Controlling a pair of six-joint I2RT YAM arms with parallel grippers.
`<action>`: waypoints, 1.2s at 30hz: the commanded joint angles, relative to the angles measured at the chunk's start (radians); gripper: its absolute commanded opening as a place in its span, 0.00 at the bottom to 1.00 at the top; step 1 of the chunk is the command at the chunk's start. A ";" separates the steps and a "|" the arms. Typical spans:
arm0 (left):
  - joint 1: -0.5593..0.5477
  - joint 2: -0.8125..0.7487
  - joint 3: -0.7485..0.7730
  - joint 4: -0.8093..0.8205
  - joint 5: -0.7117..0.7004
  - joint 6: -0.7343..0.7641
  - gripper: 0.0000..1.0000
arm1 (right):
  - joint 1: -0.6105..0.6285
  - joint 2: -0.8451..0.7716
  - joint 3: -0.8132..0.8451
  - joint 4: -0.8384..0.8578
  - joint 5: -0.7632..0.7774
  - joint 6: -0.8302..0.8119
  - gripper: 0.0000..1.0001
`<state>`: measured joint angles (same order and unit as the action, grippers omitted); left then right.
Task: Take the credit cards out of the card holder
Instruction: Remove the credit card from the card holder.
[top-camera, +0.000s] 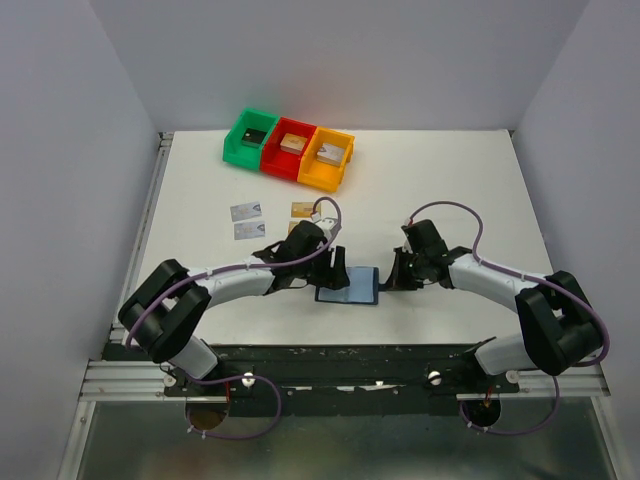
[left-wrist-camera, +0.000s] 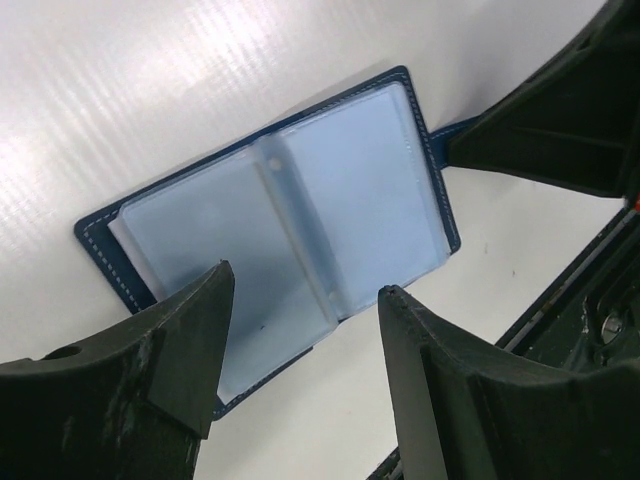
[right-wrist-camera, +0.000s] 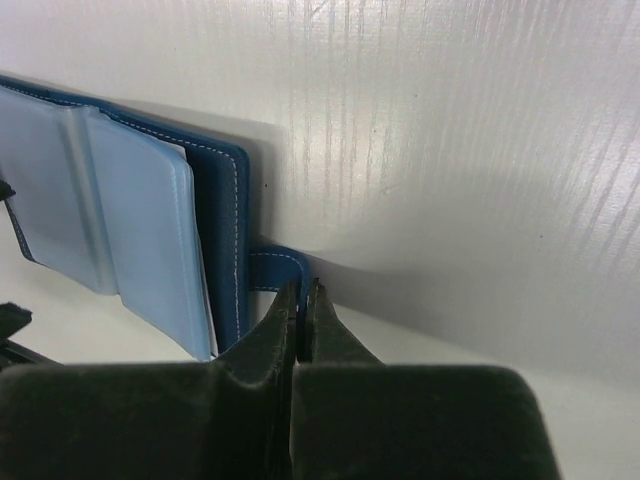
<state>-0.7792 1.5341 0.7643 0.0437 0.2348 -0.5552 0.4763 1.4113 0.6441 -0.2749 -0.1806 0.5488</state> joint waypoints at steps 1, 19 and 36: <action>0.021 -0.031 -0.039 0.007 -0.037 -0.038 0.71 | -0.004 0.005 -0.034 0.046 -0.054 0.030 0.00; 0.052 -0.112 -0.126 0.008 -0.086 -0.071 0.71 | -0.004 0.021 -0.043 0.065 -0.074 0.031 0.00; 0.054 -0.114 -0.140 -0.008 -0.109 -0.078 0.71 | -0.004 0.026 -0.049 0.075 -0.077 0.033 0.00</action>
<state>-0.7296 1.4342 0.6411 0.0536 0.1677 -0.6224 0.4763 1.4208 0.6098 -0.2104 -0.2466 0.5758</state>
